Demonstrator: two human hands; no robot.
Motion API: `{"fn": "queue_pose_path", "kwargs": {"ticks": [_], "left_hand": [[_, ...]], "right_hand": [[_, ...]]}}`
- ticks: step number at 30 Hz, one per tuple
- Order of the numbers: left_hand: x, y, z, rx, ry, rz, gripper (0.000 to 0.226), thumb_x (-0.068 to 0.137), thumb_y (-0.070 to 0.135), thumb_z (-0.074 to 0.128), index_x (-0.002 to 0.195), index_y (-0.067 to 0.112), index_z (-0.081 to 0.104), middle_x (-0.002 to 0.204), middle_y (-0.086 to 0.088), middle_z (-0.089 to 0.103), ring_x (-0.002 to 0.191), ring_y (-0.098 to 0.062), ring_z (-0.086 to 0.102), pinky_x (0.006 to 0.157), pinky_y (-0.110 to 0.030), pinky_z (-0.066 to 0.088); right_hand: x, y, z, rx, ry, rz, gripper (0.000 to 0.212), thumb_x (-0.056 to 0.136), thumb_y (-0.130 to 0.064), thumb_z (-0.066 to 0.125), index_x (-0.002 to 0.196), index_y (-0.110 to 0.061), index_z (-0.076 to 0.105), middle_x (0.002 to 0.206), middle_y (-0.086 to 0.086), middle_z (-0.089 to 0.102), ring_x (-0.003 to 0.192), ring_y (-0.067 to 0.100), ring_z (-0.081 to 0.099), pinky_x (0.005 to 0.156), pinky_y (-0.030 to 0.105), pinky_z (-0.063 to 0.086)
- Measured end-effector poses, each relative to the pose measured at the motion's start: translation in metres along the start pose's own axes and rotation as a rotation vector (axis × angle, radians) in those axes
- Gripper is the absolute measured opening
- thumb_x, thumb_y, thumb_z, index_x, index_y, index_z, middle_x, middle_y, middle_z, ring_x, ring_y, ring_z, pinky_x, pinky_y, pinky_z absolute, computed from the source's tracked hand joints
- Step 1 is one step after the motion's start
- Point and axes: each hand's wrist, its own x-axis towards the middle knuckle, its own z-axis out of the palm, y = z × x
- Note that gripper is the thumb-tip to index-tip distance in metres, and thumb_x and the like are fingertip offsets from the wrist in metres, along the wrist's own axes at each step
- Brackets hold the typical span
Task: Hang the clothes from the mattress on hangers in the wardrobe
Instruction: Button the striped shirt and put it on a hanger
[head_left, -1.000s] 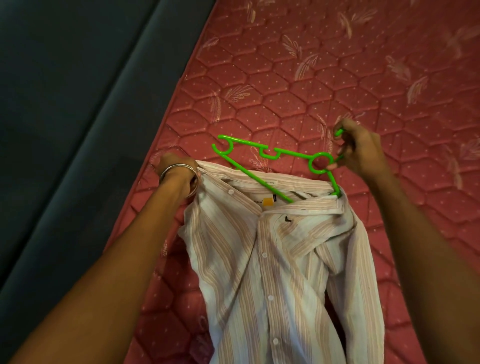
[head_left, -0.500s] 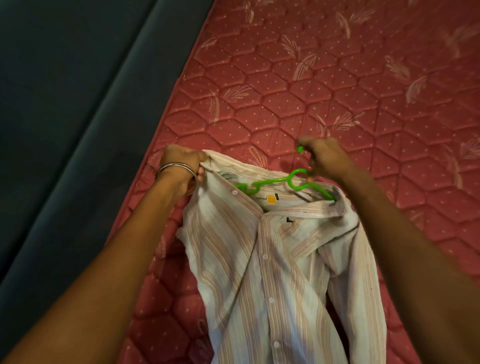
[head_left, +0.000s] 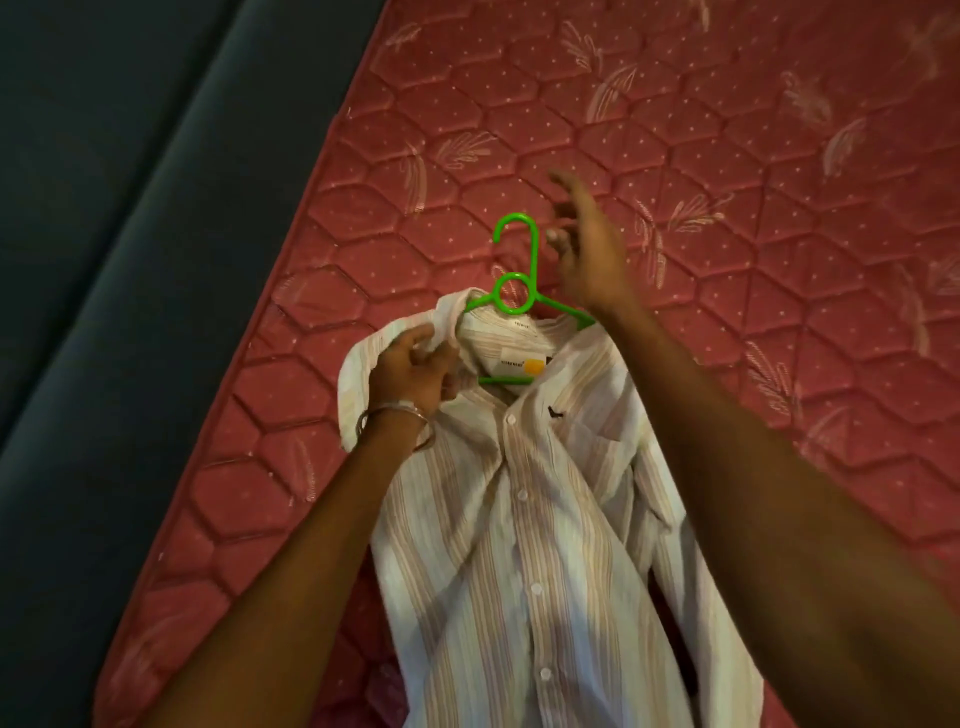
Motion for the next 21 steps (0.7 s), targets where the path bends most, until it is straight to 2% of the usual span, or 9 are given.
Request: {"fn": "queue_pose_path", "kwargs": {"ticks": [2,4,6,8,10,12,14,17,21], "left_hand": [[-0.011,-0.041,-0.009,0.208,0.107,0.011,0.049,0.081,0.03,0.071,0.125,0.012,0.057,0.094,-0.008,0.065,0.083,-0.025,0.062,0.074,-0.032,0.053],[-0.035,-0.086,-0.016,0.383,0.218,0.004,0.066,0.078,0.051,0.064,0.125,0.006,0.055,0.106,-0.016,0.062,0.099,-0.033,0.059,0.087,-0.038,0.046],[-0.065,-0.123,-0.018,0.58,0.345,-0.092,0.106,0.062,0.086,0.037,0.128,0.004,0.048,0.122,-0.029,0.052,0.112,-0.046,0.05,0.097,-0.055,0.038],[-0.096,-0.152,-0.018,0.684,0.414,-0.314,0.114,0.056,0.092,0.034,0.131,0.006,0.038,0.13,-0.035,0.041,0.118,-0.05,0.041,0.098,-0.062,0.03],[-0.119,-0.167,-0.021,0.665,0.264,-0.484,0.116,0.053,0.093,0.04,0.123,0.0,0.049,0.122,-0.028,0.05,0.113,-0.042,0.048,0.095,-0.05,0.036],[-0.138,-0.177,-0.022,0.462,0.22,-0.469,0.098,0.06,0.076,0.058,0.111,-0.007,0.056,0.109,-0.026,0.06,0.102,-0.04,0.057,0.091,-0.045,0.045],[-0.147,-0.173,-0.02,0.399,0.243,-0.415,0.072,0.079,0.042,0.07,0.125,-0.01,0.048,0.118,-0.031,0.058,0.109,-0.042,0.055,0.096,-0.043,0.042],[-0.159,-0.163,-0.02,0.406,0.206,-0.169,0.078,0.085,0.017,0.064,0.146,-0.001,0.019,0.121,-0.023,0.053,0.105,-0.034,0.054,0.09,-0.034,0.039],[-0.168,-0.192,-0.08,0.606,0.063,0.203,0.086,0.078,-0.003,0.057,0.149,0.027,0.021,0.104,-0.006,0.052,0.078,-0.019,0.052,0.078,-0.041,0.05]], "right_hand": [[-0.034,0.016,0.006,0.112,0.058,0.105,0.046,0.09,0.0,0.044,0.135,-0.005,0.045,0.12,0.012,0.06,0.106,0.021,0.058,0.091,0.03,0.046],[-0.086,0.031,0.014,0.148,0.15,0.211,0.024,0.093,-0.004,0.049,0.116,-0.005,0.056,0.103,0.007,0.063,0.095,0.023,0.06,0.079,0.027,0.044],[-0.152,0.044,0.018,0.119,0.253,0.347,0.004,0.094,-0.009,0.056,0.091,-0.012,0.055,0.081,0.001,0.059,0.077,0.023,0.058,0.066,0.023,0.036],[-0.229,0.057,0.021,0.096,0.253,0.564,0.011,0.091,-0.017,0.062,0.085,-0.015,0.053,0.075,-0.002,0.057,0.072,0.021,0.056,0.068,0.026,0.039],[-0.292,0.067,0.031,0.002,0.167,0.766,0.023,0.086,-0.031,0.068,0.088,-0.012,0.056,0.079,0.004,0.06,0.077,0.028,0.06,0.069,0.033,0.044],[-0.34,0.075,0.043,-0.226,-0.024,0.876,0.044,0.079,-0.045,0.071,0.096,-0.005,0.059,0.097,0.015,0.061,0.091,0.037,0.059,0.075,0.04,0.046],[-0.358,0.078,0.053,-0.293,-0.172,0.921,0.059,0.077,-0.05,0.071,0.11,-0.003,0.058,0.11,0.014,0.057,0.1,0.037,0.056,0.081,0.041,0.047],[-0.353,0.077,0.046,0.14,-0.067,1.029,0.041,0.081,-0.024,0.074,0.11,-0.006,0.052,0.094,0.008,0.061,0.091,0.032,0.063,0.081,0.041,0.053],[-0.361,0.066,0.014,0.318,0.191,1.095,0.017,0.085,-0.009,0.061,0.101,-0.013,0.056,0.086,0.01,0.065,0.075,0.027,0.063,0.065,0.029,0.051]]}}
